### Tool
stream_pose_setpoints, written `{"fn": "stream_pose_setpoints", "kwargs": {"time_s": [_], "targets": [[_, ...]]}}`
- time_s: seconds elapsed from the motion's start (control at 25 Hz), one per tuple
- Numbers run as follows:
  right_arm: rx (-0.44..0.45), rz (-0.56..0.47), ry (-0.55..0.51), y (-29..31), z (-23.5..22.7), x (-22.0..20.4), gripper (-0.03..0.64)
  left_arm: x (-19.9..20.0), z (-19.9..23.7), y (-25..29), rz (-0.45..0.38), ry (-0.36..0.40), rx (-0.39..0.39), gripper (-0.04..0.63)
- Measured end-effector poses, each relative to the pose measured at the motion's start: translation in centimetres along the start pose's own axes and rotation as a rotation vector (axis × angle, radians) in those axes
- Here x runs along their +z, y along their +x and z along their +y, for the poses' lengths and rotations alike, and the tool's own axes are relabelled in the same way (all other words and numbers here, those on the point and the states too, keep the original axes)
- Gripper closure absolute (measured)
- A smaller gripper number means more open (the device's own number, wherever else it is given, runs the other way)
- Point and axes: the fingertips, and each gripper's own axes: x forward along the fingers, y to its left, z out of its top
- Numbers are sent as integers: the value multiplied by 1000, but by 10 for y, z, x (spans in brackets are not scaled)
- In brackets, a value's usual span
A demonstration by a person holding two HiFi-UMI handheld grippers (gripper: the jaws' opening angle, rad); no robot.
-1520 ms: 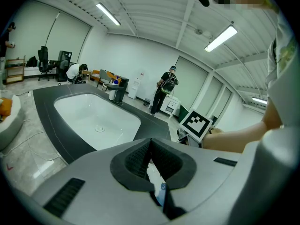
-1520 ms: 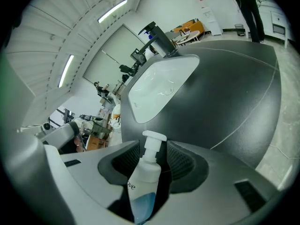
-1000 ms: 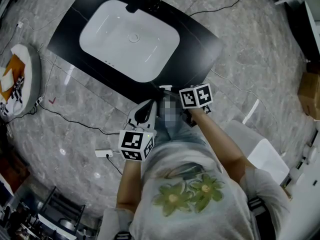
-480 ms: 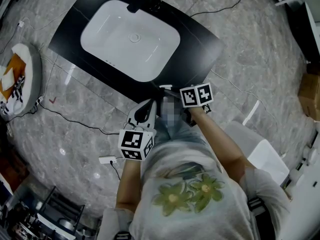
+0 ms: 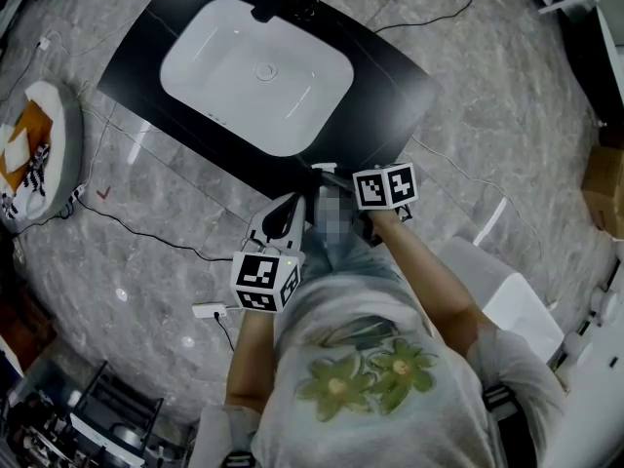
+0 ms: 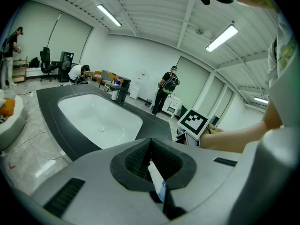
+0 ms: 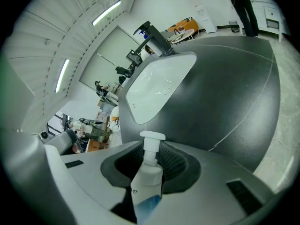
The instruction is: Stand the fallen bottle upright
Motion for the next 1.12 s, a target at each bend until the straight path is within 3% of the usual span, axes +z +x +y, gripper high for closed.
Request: {"fn": "stream_pose_setpoints", "kwargs": {"time_s": [1.12], "targets": [[1,-55,-98,-21,15,10,491,-2,-11,-9,2,37,-2,577]]}}
